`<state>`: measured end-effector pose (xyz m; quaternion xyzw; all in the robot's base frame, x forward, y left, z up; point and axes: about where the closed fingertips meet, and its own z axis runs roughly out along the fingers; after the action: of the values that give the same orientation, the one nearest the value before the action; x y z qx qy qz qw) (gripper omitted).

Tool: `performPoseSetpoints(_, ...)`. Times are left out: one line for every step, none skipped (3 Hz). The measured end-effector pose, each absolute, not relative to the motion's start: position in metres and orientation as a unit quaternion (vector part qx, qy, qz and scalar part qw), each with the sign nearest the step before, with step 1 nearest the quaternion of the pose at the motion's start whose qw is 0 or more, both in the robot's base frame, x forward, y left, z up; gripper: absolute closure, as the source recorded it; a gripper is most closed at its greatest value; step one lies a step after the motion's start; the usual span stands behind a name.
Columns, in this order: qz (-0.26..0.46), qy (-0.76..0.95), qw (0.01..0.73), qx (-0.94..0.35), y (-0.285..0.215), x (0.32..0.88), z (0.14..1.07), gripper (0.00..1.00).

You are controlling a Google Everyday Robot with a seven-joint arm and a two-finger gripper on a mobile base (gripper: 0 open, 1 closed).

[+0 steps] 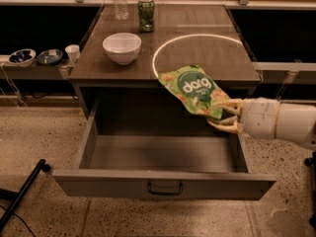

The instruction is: Place green rice chip bag into top drawer

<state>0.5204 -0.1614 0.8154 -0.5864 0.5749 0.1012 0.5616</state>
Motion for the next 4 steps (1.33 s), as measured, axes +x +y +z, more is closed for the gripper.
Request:
performPoseSetpoints(0.146,0.609,0.501,-0.597,-0.173,0.489,0.747,1.0)
performPoseSetpoints(0.146,0.609,0.501,-0.597,-0.173,0.489,0.747,1.0)
performPoseSetpoints(0.158,0.622,0.423,-0.639,-0.159,0.494,0.697,1.0)
performPoseSetpoints(0.168,0.612,0.354,-0.687,-0.129,0.499,0.656,1.0)
